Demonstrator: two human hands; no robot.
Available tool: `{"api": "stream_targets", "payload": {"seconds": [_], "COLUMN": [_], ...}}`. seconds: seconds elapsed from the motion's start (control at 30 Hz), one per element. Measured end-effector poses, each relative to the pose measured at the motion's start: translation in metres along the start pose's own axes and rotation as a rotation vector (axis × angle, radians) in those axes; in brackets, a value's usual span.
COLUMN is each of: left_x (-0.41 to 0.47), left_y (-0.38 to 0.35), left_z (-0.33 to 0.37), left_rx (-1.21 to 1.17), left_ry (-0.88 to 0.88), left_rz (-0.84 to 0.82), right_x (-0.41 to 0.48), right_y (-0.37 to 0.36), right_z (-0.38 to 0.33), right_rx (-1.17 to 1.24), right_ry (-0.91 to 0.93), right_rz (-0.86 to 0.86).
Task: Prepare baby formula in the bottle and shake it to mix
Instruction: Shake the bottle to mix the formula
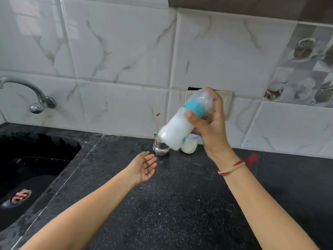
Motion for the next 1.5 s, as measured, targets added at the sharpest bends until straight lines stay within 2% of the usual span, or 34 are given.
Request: {"api": "stream_targets", "payload": {"seconds": [0.1, 0.2, 0.23, 0.3, 0.33, 0.37, 0.43, 0.47, 0.57, 0.6, 0.67, 0.7, 0.8, 0.83, 0.9, 0.93, 1.03, 1.07, 1.17, 1.2, 1.27, 1.3, 1.4, 1.43, 1.5], "left_x": [0.002, 0.002, 0.003, 0.003, 0.003, 0.003, 0.003, 0.003, 0.003, 0.003, 0.001, 0.001, 0.000, -0.001, -0.002, -0.002, -0.003, -0.003, -0.005, -0.007, -0.009, -0.010, -0.015, -0.019, -0.030], "left_y": [-0.003, -0.006, -0.006, -0.003, -0.002, -0.001, 0.001, 0.002, 0.004, 0.003, 0.001, 0.001, 0.001, 0.001, 0.004, 0.005, 0.004, 0.004, 0.001, 0.000, -0.001, -0.003, -0.016, -0.019, -0.022], "left_z": [0.001, -0.002, -0.001, 0.002, 0.002, 0.001, 0.000, 0.002, 0.006, 0.005, 0.004, 0.005, 0.008, 0.008, 0.008, 0.009, 0.012, 0.012, 0.015, 0.019, 0.022, 0.022, 0.026, 0.030, 0.038], "left_rx": [-0.009, 0.006, 0.013, 0.017, 0.016, 0.015, 0.022, 0.027, 0.029, 0.028, 0.033, 0.035, 0.049, 0.062, 0.083, 0.087, 0.106, 0.112, 0.106, 0.102, 0.109, 0.101, 0.105, 0.105, 0.065], "left_ry": [-0.009, 0.000, -0.010, -0.024, -0.025, -0.023, -0.026, -0.039, -0.060, -0.060, -0.066, -0.077, -0.099, -0.105, -0.125, -0.139, -0.147, -0.146, -0.173, -0.189, -0.201, -0.205, -0.250, -0.285, -0.365], "left_rz": [0.001, -0.001, -0.003, 0.009, 0.017, 0.023, 0.026, 0.025, 0.043, 0.049, 0.049, 0.046, 0.057, 0.069, 0.102, 0.111, 0.108, 0.107, 0.093, 0.091, 0.101, 0.096, 0.036, 0.046, 0.089], "right_x": [-0.001, -0.003, -0.004, -0.009, -0.010, -0.008, -0.008, -0.006, -0.006, -0.004, -0.004, -0.003, -0.005, -0.004, -0.007, -0.010, -0.006, -0.005, -0.010, -0.007, -0.004, -0.004, -0.016, -0.018, -0.014], "right_y": [0.028, 0.006, 0.008, 0.029, 0.033, 0.027, 0.005, 0.005, 0.030, 0.024, 0.002, 0.002, 0.032, 0.026, -0.006, -0.013, 0.015, 0.015, -0.015, -0.012, 0.009, 0.011, -0.026, -0.023, 0.005], "right_z": [-0.005, 0.004, 0.007, 0.005, 0.006, 0.007, 0.012, 0.012, 0.003, 0.004, 0.013, 0.015, 0.010, 0.010, 0.021, 0.025, 0.029, 0.029, 0.031, 0.029, 0.027, 0.028, 0.047, 0.055, 0.060], "right_rx": [0.147, 0.005, 0.002, 0.144, 0.181, 0.143, -0.031, -0.049, 0.149, 0.127, -0.015, -0.019, 0.184, 0.161, -0.030, -0.070, 0.138, 0.142, -0.085, -0.042, 0.146, 0.141, -0.124, -0.101, 0.068], "right_ry": [0.057, -0.057, -0.049, 0.017, 0.019, -0.016, -0.101, -0.086, 0.017, -0.013, -0.098, -0.091, 0.020, 0.007, -0.051, -0.044, -0.026, -0.040, -0.084, -0.070, -0.058, -0.062, -0.120, -0.133, -0.158], "right_rz": [0.224, 0.042, 0.046, 0.225, 0.263, 0.220, 0.013, 0.000, 0.233, 0.203, 0.018, 0.010, 0.224, 0.172, -0.141, -0.214, 0.012, 0.009, -0.288, -0.250, -0.028, 0.003, -0.313, -0.291, -0.043]}}
Point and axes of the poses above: each hand's wrist, its own x-axis towards the middle knuckle, its own y-axis out of the back of the hand, z = x × y, the point moved 10 cm from there along x, towards the middle knuckle, and after that the axes turned 8 degrees about -z, right-handed, at the moved point
